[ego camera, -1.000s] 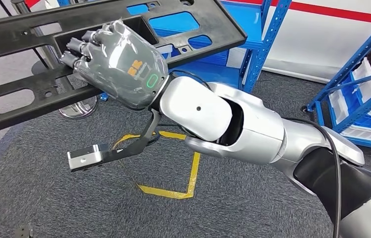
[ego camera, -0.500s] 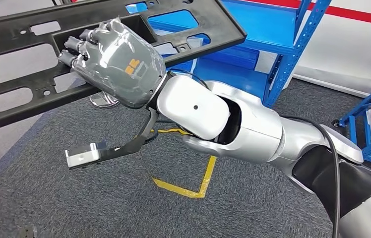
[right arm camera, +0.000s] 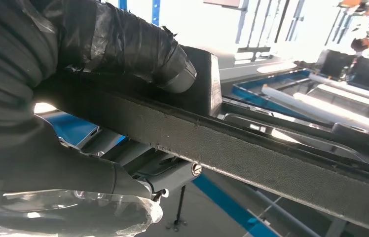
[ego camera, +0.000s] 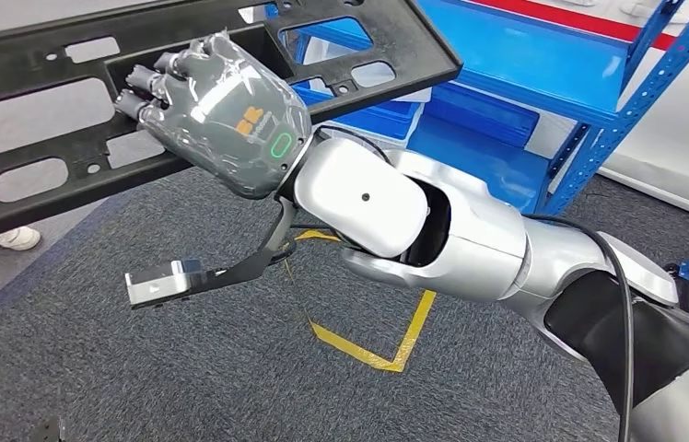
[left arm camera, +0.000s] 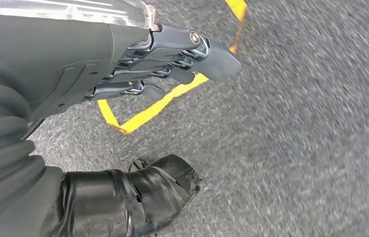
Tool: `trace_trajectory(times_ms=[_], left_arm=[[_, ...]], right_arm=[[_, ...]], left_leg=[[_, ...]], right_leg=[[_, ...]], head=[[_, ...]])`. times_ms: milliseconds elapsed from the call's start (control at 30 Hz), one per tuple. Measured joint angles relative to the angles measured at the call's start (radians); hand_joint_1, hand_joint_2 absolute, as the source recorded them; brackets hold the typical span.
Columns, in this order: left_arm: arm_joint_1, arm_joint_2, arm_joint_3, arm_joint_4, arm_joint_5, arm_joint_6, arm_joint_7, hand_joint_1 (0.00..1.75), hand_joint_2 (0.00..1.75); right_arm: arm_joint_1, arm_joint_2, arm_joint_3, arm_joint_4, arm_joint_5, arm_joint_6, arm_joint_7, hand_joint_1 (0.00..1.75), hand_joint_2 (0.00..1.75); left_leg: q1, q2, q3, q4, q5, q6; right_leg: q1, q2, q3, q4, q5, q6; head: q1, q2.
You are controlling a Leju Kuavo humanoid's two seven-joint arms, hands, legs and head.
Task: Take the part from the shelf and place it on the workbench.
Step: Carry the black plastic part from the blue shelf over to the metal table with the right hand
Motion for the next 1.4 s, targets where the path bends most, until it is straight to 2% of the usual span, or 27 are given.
trace_trajectory(times_ms=[33, 100, 167, 233, 267, 333, 367, 400, 467, 500, 600, 700, 767, 833, 867, 900, 967, 1000, 1033, 1067, 1100, 1167, 1200, 1267, 1300, 1333, 1400], left_arm=[[0.0, 0.0, 0.0, 0.0, 0.0, 0.0, 0.0, 0.0, 1.75], [0.0, -0.001, 0.0, 0.0, 0.0, -0.001, 0.0, 0.0, 1.75], [-0.002, -0.002, 0.0, 0.0, 0.001, -0.002, 0.0, 0.0, 1.75], [0.002, -0.001, 0.0, 0.0, 0.003, -0.003, 0.0, 0.0, 1.75], [0.005, -0.002, 0.0, 0.0, 0.003, -0.003, 0.0, 0.0, 1.75], [0.007, -0.002, 0.0, 0.001, 0.003, -0.004, 0.0, 0.0, 1.75], [0.005, -0.003, 0.0, 0.001, 0.004, -0.004, -0.001, 0.0, 1.75], [0.003, -0.002, 0.0, 0.001, 0.004, -0.003, -0.002, 0.0, 1.75], [0.003, -0.003, 0.0, 0.001, 0.004, -0.003, -0.002, 0.0, 1.75], [0.004, -0.003, 0.0, 0.001, 0.004, -0.003, -0.002, 0.0, 1.75], [0.005, -0.002, 0.0, 0.001, 0.004, -0.003, -0.002, 0.0, 1.75], [0.005, -0.002, 0.0, 0.001, 0.004, -0.003, -0.002, 0.0, 1.75], [0.004, -0.002, 0.0, 0.001, 0.004, -0.002, -0.002, 0.0, 1.75], [0.006, -0.002, 0.0, 0.001, 0.004, -0.002, -0.003, 0.0, 1.75], [0.007, -0.002, 0.0, 0.001, 0.004, -0.002, -0.003, 0.0, 1.75], [0.006, -0.002, 0.0, 0.001, 0.004, -0.002, -0.003, 0.0, 1.75], [0.004, -0.003, 0.0, 0.001, 0.004, -0.002, -0.003, 0.0, 1.75], [0.003, -0.003, 0.0, 0.001, 0.004, -0.001, -0.003, 0.0, 1.75], [0.003, -0.003, 0.0, 0.001, 0.004, -0.001, -0.003, 0.0, 1.75], [0.004, -0.003, 0.0, 0.001, 0.005, -0.001, -0.003, 0.0, 1.75], [0.004, -0.003, 0.0, 0.001, 0.005, -0.001, -0.003, 0.0, 1.75], [0.003, -0.004, 0.0, 0.001, 0.01, -0.002, -0.003, 0.0, 1.75], [0.003, -0.005, 0.0, 0.001, 0.014, -0.002, -0.003, 0.0, 1.75], [0.003, -0.006, 0.0, 0.001, 0.022, -0.002, 0.0, 0.0, 1.75], [0.005, -0.006, 0.0, 0.001, 0.024, 0.0, 0.003, 0.0, 1.75], [0.009, -0.008, 0.0, 0.002, 0.026, 0.003, 0.007, 0.0, 1.75], [0.012, -0.01, 0.0, 0.002, 0.029, 0.01, 0.018, 0.0, 1.75]], right_arm=[[0.0, -0.001, 0.0, 0.001, 0.0, 0.001, 0.0, 1.75, 1.75], [-0.001, -0.001, 0.0, 0.003, 0.0, 0.001, 0.0, 1.75, 1.75], [-0.003, -0.001, 0.0, 0.005, 0.001, 0.002, 0.0, 1.75, 1.75], [-0.005, -0.002, 0.0, 0.009, 0.001, 0.003, 0.001, 1.75, 1.75], [-0.006, -0.002, 0.0, 0.011, 0.002, 0.003, 0.002, 1.75, 1.75], [-0.011, -0.002, 0.0, 0.015, 0.002, 0.003, 0.002, 1.75, 1.75], [-0.013, -0.002, 0.0, 0.018, 0.003, 0.004, 0.002, 1.75, 1.75], [-0.015, -0.002, 0.0, 0.022, 0.003, 0.006, 0.001, 1.75, 1.75], [-0.016, -0.003, 0.0, 0.034, 0.003, 0.01, 0.001, 1.75, 1.75], [-0.018, -0.004, 0.0, 0.04, 0.003, 0.011, 0.001, 1.75, 1.75], [-0.022, -0.005, 0.0, 0.049, 0.003, 0.011, 0.001, 1.75, 1.75], [-0.024, -0.005, 0.0, 0.05, 0.003, 0.011, 0.001, 1.75, 1.75], [-0.03, -0.006, 0.0, 0.055, 0.003, 0.011, 0.0, 1.75, 1.75], [-0.037, -0.008, -0.001, 0.064, 0.003, 0.011, 0.001, 1.75, 1.75], [-0.039, -0.008, -0.001, 0.068, 0.003, 0.011, 0.001, 1.75, 1.75], [-0.04, -0.009, -0.001, 0.07, 0.003, 0.011, 0.001, 1.75, 1.75], [-0.039, -0.013, -0.001, 0.077, 0.003, 0.012, 0.001, 1.75, 1.75], [-0.037, -0.015, -0.001, 0.081, 0.003, 0.016, 0.002, 1.75, 1.75], [-0.037, -0.017, 0.0, 0.086, 0.002, 0.021, 0.004, 1.75, 1.75], [-0.04, -0.018, 0.0, 0.094, 0.001, 0.028, 0.008, 1.75, 1.75], [-0.048, -0.019, 0.0, 0.104, 0.001, 0.036, 0.012, 1.75, 1.75], [-0.084, -0.024, 0.0, 0.136, 0.003, 0.053, 0.021, 1.75, 1.75], [-0.11, -0.026, 0.0, 0.158, 0.005, 0.063, 0.023, 1.75, 1.75], [-0.161, -0.029, 0.0, 0.212, 0.004, 0.081, 0.02, 1.75, 1.75], [-0.187, -0.029, 0.0, 0.242, 0.001, 0.089, 0.017, 1.75, 1.75], [-0.213, -0.029, 0.0, 0.274, -0.003, 0.096, 0.014, 1.75, 1.75], [-0.27, -0.029, 0.0, 0.341, -0.013, 0.11, 0.017, 1.75, 1.75]], left_leg=[[0.0, -0.013, -0.002, 0.004, 0.0, -0.001], [0.001, -0.037, -0.01, 0.013, 0.001, -0.005], [0.006, -0.058, -0.025, 0.018, 0.006, -0.018], [0.012, -0.08, -0.035, 0.014, 0.015, -0.034], [0.011, -0.071, -0.04, 0.016, 0.013, -0.04], [0.006, -0.02, -0.065, 0.068, -0.017, -0.052], [0.004, 0.014, -0.09, 0.123, -0.045, -0.056], [0.005, 0.033, -0.119, 0.188, -0.074, -0.06], [0.006, 0.046, -0.152, 0.267, -0.096, -0.063], [0.006, 0.049, -0.141, 0.253, -0.083, -0.063], [0.006, 0.059, -0.075, 0.142, -0.027, -0.059], [0.005, 0.066, -0.055, 0.109, -0.015, -0.058], [-0.007, 0.094, -0.019, 0.043, -0.008, -0.045], [-0.014, 0.096, 0.002, -0.004, -0.005, -0.023], [-0.011, 0.077, 0.0, -0.006, -0.002, -0.013], [-0.008, 0.067, 0.002, -0.009, 0.0, -0.006], [-0.007, 0.045, 0.002, -0.01, 0.001, 0.003], [-0.007, 0.033, 0.002, -0.009, 0.0, 0.004], [-0.008, 0.019, 0.002, -0.008, 0.0, 0.004], [-0.008, 0.004, 0.002, -0.006, 0.0, 0.004], [-0.008, -0.01, 0.002, -0.003, -0.001, 0.004], [-0.008, -0.038, -0.004, 0.007, -0.005, 0.0], [-0.007, -0.051, -0.011, 0.014, -0.006, -0.004], [-0.001, -0.072, -0.028, 0.02, -0.002, -0.014], [0.002, -0.084, -0.032, 0.019, 0.002, -0.021], [0.003, -0.08, -0.036, 0.018, 0.002, -0.027], [-0.002, -0.031, -0.053, 0.05, -0.018, -0.04]], right_leg=[[0.0, 0.006, 0.028, -0.054, 0.035, -0.004], [-0.003, 0.05, 0.087, -0.173, 0.084, -0.012], [-0.003, 0.081, 0.11, -0.225, 0.091, -0.015], [-0.003, 0.064, 0.112, -0.237, 0.094, -0.018], [-0.005, 0.051, 0.116, -0.245, 0.098, -0.023], [-0.011, 0.023, 0.124, -0.261, 0.106, -0.032], [-0.008, 0.009, 0.126, -0.263, 0.107, -0.034], [-0.007, -0.005, 0.126, -0.263, 0.107, -0.036], [-0.006, -0.033, 0.126, -0.262, 0.106, -0.036], [-0.006, -0.046, 0.126, -0.262, 0.105, -0.035], [-0.005, -0.068, 0.127, -0.262, 0.103, -0.032], [-0.005, -0.071, 0.128, -0.262, 0.102, -0.031], [0.002, -0.089, 0.131, -0.262, 0.099, -0.022], [0.008, -0.104, 0.132, -0.258, 0.088, -0.006], [0.007, -0.091, 0.126, -0.24, 0.073, 0.0], [0.004, -0.066, 0.109, -0.201, 0.049, 0.003], [0.002, -0.015, 0.045, -0.068, -0.014, 0.003], [0.001, -0.005, 0.011, -0.004, -0.034, 0.003], [0.001, -0.002, -0.012, 0.034, -0.036, 0.004], [0.001, 0.0, -0.019, 0.034, -0.018, 0.004], [0.0, 0.006, -0.006, -0.007, 0.018, 0.002], [-0.005, 0.046, 0.043, -0.137, 0.095, -0.006], [-0.007, 0.068, 0.062, -0.189, 0.114, -0.008], [-0.006, 0.085, 0.076, -0.225, 0.116, -0.012], [-0.006, 0.073, 0.077, -0.232, 0.116, -0.014], [-0.006, 0.06, 0.08, -0.237, 0.119, -0.017], [-0.012, 0.032, 0.09, -0.252, 0.124, -0.026]], head=[[0.0, 0.0], [-0.002, 0.0], [-0.006, 0.0], [-0.006, 0.0], [-0.008, 0.0], [-0.015, 0.0], [-0.018, 0.0], [-0.021, 0.0], [-0.021, 0.0], [-0.021, 0.0], [-0.021, 0.0], [-0.021, 0.0], [-0.021, 0.0], [-0.019, 0.0], [-0.018, 0.0], [-0.017, 0.0], [-0.015, 0.0], [-0.014, 0.0], [-0.014, 0.0], [-0.014, 0.0], [-0.013, 0.0], [-0.013, 0.0], [-0.013, 0.0], [-0.015, 0.0], [-0.013, 0.0], [-0.012, 0.0], [-0.015, 0.0]])
